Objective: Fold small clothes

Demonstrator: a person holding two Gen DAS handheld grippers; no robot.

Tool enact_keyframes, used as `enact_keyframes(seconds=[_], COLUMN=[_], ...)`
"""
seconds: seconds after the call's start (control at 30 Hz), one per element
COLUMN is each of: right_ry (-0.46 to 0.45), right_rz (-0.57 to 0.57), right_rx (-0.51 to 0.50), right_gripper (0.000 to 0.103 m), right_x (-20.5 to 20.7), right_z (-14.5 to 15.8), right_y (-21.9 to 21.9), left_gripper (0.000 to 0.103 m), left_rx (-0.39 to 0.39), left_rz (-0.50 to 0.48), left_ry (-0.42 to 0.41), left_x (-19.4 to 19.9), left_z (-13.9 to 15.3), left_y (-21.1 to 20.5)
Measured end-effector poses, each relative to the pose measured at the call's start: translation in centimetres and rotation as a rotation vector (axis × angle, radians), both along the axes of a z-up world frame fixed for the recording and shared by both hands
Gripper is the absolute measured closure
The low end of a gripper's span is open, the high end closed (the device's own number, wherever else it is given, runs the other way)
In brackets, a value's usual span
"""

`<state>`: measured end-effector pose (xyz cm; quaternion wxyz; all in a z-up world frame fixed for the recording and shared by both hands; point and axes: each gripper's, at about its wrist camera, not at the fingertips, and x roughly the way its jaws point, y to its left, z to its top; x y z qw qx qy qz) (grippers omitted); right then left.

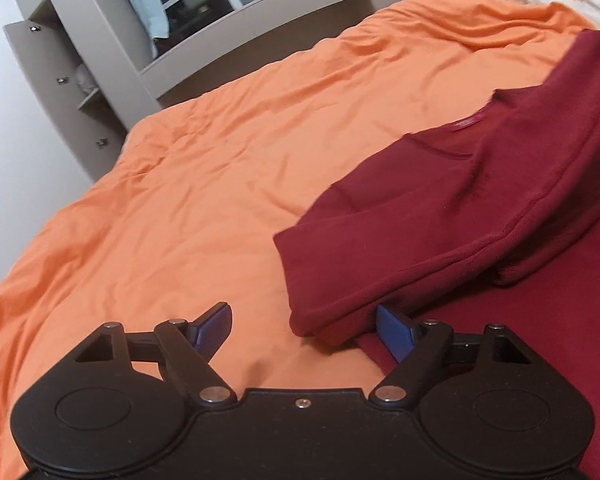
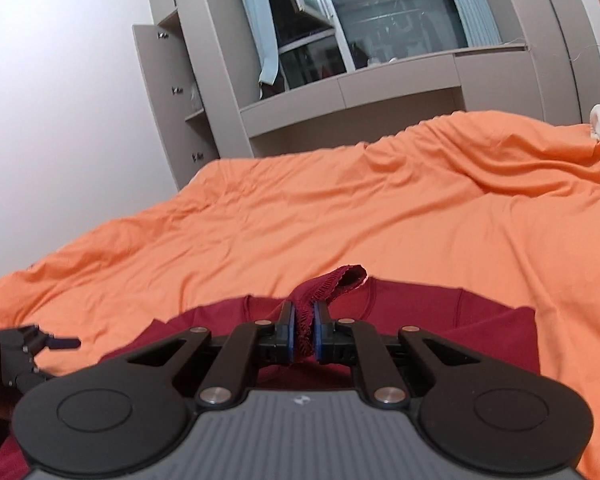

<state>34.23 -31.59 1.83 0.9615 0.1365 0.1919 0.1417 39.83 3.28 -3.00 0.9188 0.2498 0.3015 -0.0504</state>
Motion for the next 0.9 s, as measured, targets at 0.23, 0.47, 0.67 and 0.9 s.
enact_keyframes(seconds=[0.23,0.47,0.67,0.9], right_ry=[0.013,0.069,0.296,0.307], right_rz=[-0.005,0.007,0.033,0.044], right_rx=[0.014,-0.013,-0.073,-0.051], right_gripper=[0.093,0.093,0.092,0.071], right_x=[0.3,0.7,1.7,1.4], right_z=[-0.3,-1.4,-5.6,-6.2], right_y=[-0.7,-0.6,-0.4,-1.3], left_gripper=[0.02,0.044,0.059,0.029], left_rx=[-0.014,-0.025,-0.144,-0.386], left_rz=[0.038,0.207,0.345,0.393], left_ry=[0.038,0.003,0.054,0.061], left_x=[0.7,1.8,2.5,0.9], left_z=[-0.8,-0.6,-0.1,2.3], left_y=[0.7,2.0,4.7,7.2])
